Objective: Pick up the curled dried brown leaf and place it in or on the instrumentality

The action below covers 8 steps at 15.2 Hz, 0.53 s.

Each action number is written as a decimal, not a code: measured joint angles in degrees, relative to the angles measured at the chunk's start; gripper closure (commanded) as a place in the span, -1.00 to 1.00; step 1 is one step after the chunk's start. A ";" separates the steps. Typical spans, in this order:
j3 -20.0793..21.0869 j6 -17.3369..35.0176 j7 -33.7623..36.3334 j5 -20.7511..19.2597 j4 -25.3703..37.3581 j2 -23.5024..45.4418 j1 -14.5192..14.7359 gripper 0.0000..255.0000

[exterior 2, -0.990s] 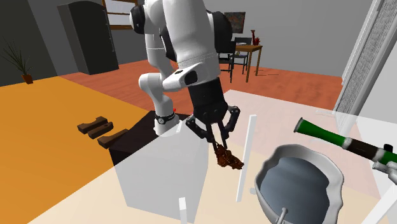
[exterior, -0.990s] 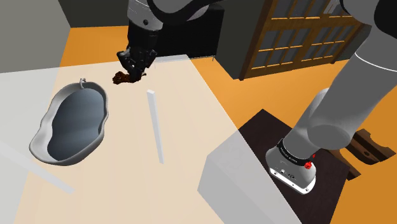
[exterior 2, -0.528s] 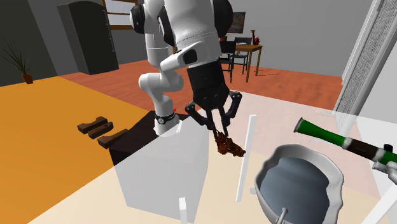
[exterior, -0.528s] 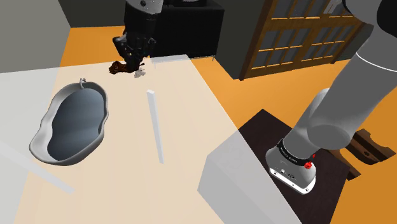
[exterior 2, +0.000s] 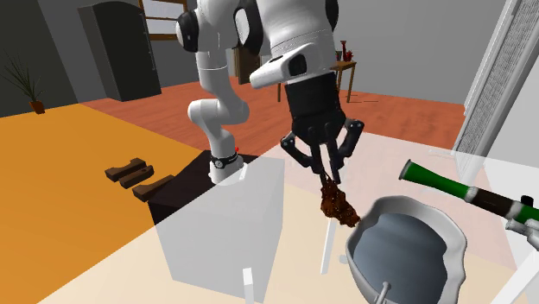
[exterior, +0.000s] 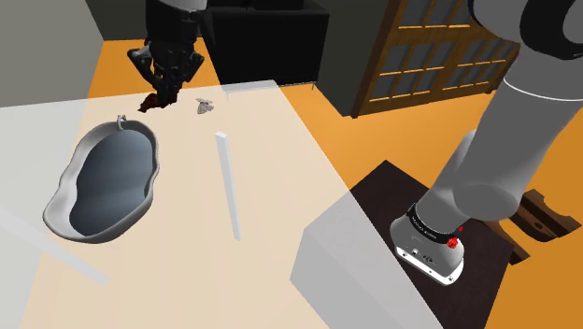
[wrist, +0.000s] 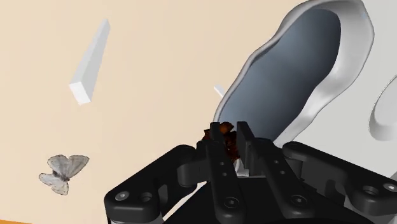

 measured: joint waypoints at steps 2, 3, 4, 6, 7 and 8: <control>0.51 -0.95 2.89 -2.61 4.95 4.01 2.07 1.00; 0.64 -1.77 4.34 -4.04 8.06 6.35 3.29 1.00; 0.76 -2.37 5.93 -5.50 10.92 8.60 4.74 1.00; 0.73 -3.93 8.39 -8.02 16.87 13.04 7.50 1.00; 0.56 -5.20 9.48 -9.39 20.95 15.87 9.11 1.00; 0.34 -6.78 10.45 -10.63 25.27 18.66 10.76 1.00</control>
